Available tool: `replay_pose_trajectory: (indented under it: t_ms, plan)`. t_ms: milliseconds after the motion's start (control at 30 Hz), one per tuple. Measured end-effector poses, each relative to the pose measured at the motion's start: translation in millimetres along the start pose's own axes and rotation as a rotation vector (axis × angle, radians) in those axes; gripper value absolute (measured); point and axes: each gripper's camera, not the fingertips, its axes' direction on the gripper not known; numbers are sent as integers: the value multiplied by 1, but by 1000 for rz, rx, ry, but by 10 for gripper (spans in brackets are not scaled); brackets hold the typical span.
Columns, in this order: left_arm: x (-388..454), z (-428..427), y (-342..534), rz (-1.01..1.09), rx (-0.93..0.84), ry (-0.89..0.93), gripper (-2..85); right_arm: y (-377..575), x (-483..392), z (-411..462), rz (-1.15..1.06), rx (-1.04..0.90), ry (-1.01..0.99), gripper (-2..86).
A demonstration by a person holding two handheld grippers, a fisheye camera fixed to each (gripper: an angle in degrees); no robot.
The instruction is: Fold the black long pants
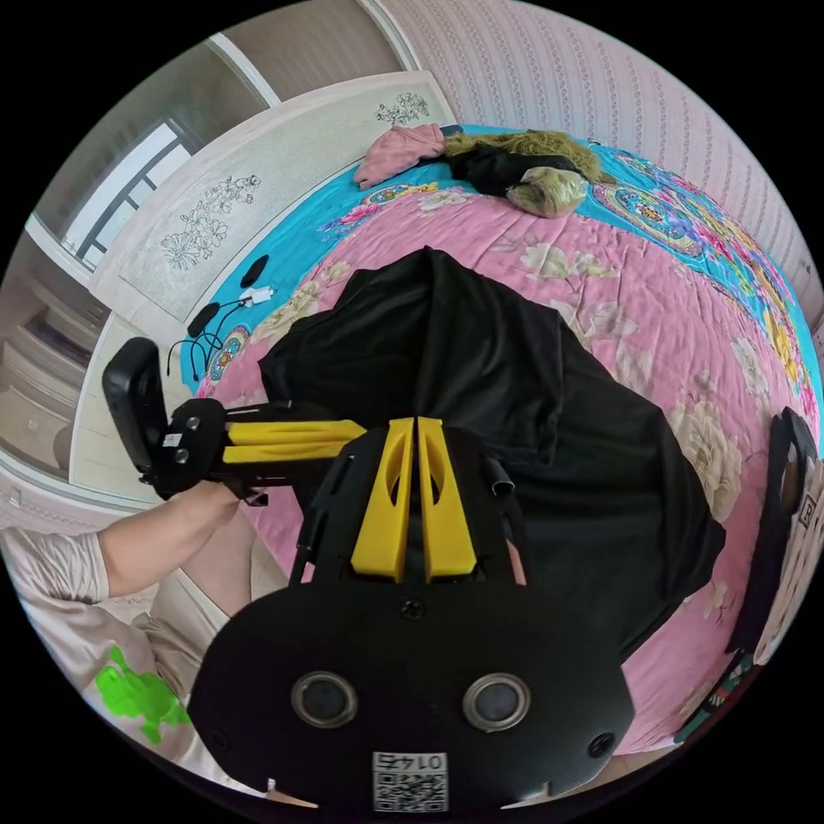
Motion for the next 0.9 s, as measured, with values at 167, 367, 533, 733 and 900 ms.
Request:
replay_pose_trajectory:
  t_ms: [167, 367, 533, 733, 900]
  plan:
    - [-20, -26, 74, -115, 57, 37, -2, 15, 2, 17, -53, -113, -13, 71]
    - [-34, -12, 119, -189, 12, 5, 59, 54, 5, -20, -122, -92, 108, 76]
    - [-39, 6, 140, -251, 23, 33, 120, 118, 59, -71, 42, -33, 92, 87]
    - [16, 45, 139, -96, -5, 84, 108, 211, 153, -129, 375, 23, 101, 86]
    - [137, 117, 133, 258, -86, 199, 106, 230, 213, -162, 447, 42, 145, 87]
